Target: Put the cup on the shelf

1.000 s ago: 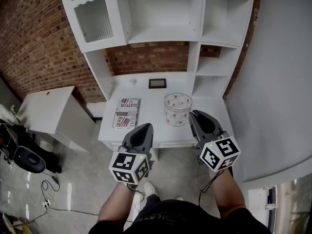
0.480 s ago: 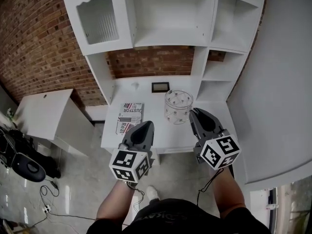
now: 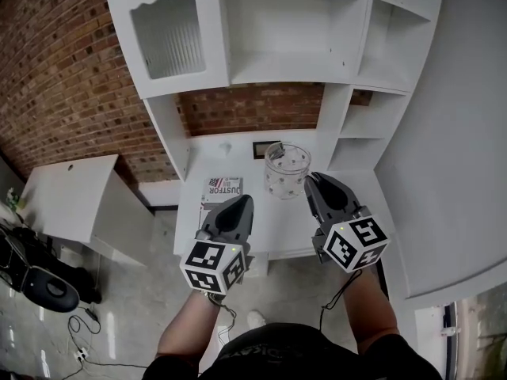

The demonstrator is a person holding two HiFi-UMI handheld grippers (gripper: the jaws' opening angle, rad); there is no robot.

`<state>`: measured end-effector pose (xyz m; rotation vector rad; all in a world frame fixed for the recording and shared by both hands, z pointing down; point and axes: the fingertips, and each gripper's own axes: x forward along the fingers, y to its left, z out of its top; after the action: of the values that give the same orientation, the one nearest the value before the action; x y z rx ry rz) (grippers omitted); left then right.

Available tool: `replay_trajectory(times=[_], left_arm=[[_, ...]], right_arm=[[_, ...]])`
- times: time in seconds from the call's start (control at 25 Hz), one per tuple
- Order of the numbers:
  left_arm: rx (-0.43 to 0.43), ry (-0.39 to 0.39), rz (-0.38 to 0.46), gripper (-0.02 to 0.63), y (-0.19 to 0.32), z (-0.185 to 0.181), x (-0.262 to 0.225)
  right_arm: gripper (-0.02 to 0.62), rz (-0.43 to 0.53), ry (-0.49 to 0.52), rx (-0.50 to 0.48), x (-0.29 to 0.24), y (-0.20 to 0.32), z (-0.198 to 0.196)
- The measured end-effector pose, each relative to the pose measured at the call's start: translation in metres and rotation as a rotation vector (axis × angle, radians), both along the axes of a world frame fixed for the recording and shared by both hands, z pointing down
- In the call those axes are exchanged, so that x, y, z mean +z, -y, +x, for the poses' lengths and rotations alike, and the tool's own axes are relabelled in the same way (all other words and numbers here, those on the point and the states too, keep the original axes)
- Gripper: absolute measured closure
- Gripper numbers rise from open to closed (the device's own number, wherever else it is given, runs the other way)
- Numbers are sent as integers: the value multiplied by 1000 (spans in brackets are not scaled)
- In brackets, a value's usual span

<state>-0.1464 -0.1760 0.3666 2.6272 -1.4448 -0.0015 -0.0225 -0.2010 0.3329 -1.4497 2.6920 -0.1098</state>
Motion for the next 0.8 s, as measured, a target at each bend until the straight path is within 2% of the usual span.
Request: replay_trajectory(times=[0.4,0.8], left_arm=[[55,1,13,601,15,-28,-9],[77,-5,25,601,30,-29,-17]], right_arm=[[558,13,-1,29,-10,17,-36],[558,31,-9,41,-22,38,-40]])
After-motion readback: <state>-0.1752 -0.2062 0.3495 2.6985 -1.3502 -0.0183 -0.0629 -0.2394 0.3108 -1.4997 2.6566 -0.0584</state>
